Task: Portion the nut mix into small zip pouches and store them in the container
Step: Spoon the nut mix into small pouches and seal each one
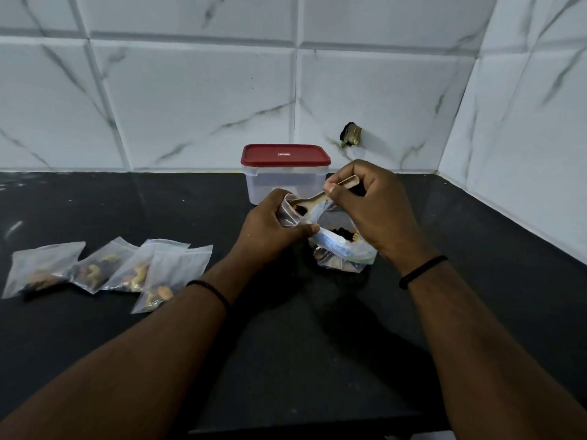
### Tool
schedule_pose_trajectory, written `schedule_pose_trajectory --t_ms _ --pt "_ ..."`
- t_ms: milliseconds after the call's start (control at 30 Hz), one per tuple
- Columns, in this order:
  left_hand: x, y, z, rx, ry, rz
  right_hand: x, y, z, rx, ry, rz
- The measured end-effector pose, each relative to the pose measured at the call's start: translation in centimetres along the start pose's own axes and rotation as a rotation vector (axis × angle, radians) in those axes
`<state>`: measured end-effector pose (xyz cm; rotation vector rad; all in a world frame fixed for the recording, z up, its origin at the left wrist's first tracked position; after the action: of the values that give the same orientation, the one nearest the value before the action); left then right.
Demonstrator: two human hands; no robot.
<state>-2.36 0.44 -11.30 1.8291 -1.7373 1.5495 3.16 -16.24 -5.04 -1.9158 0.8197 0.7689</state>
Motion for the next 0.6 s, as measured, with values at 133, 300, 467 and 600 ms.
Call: schedule_pose_trajectory --t_ms 133,300,467,600 --pt "-0.2 0.0 0.1 -0.008 0.012 -0.016 -0.2 0.1 -0.3 0.022 -0.052 -0.013" --pt "0.0 0.0 0.0 -0.017 0.003 -0.02 3.2 -0.3 -0.8 0.092 -0.403 0.403" --pt "0.4 0.2 0.2 -0.047 -0.017 0.005 4.4 -1.1 -3.3 0.324 -0.344 0.386" --pt "0.7 0.2 0.5 -0.089 -0.055 0.046 4.1 -1.5 -4.2 0.338 0.055 0.243"
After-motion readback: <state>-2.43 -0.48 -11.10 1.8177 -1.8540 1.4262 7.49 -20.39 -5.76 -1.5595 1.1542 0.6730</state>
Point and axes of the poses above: each hand's wrist, its own y-axis away from the middle knuckle, its own z-axis out of the palm, x = y × z, the point moved 6 cm from there along -y, towards the middle knuckle, and after that the axes turned 6 degrees about z, right-handed, at the moved point
